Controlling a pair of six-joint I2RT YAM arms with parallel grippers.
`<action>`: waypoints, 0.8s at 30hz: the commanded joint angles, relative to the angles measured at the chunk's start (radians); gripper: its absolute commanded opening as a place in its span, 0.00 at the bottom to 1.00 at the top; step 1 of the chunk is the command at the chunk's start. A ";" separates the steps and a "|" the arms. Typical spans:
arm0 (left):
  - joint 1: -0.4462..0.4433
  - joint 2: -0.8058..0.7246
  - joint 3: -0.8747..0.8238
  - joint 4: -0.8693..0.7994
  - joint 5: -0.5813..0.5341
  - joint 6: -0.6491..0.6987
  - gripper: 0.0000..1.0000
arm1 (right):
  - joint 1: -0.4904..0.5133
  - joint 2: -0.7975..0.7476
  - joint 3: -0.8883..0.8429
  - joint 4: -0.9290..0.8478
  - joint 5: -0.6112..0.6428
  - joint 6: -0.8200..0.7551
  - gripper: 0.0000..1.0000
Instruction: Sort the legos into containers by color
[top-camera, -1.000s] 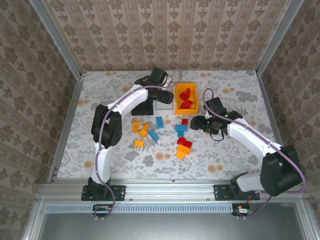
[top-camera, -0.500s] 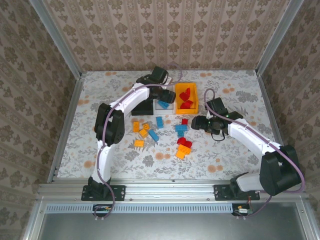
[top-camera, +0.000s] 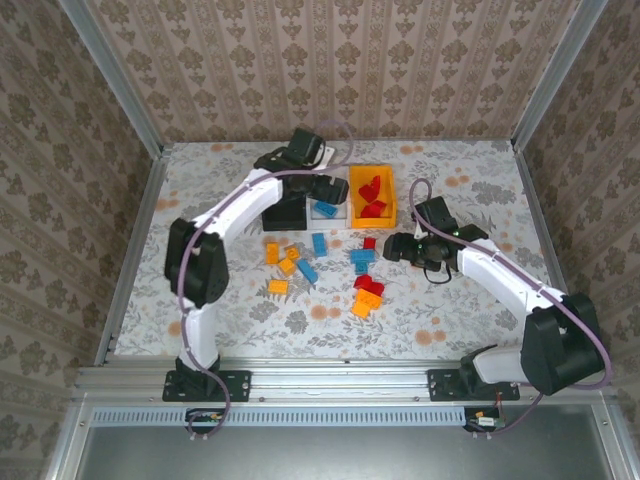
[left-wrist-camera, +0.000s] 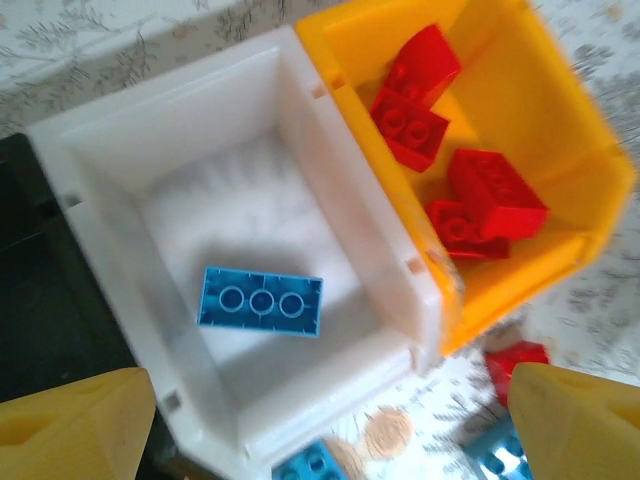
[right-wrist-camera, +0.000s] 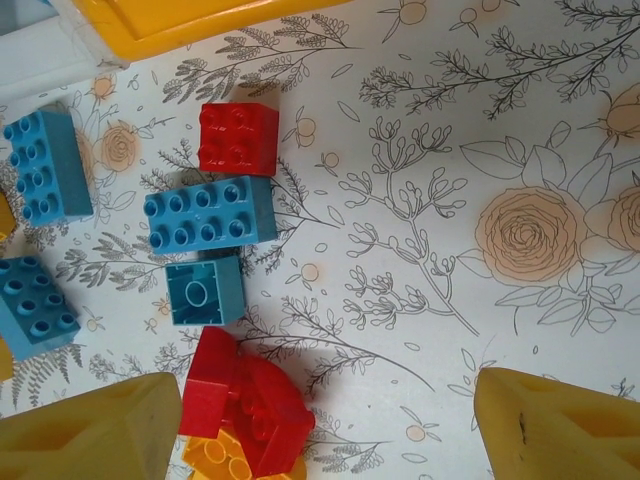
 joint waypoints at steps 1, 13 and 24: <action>0.004 -0.160 -0.107 0.052 0.044 -0.052 0.93 | 0.019 -0.054 0.005 -0.060 -0.001 0.014 0.79; 0.001 -0.652 -0.619 0.032 0.106 -0.145 0.97 | 0.124 -0.090 -0.059 -0.128 0.002 0.047 0.75; 0.000 -0.873 -0.947 0.059 0.117 -0.230 0.99 | 0.167 0.040 0.012 -0.095 -0.019 0.048 0.69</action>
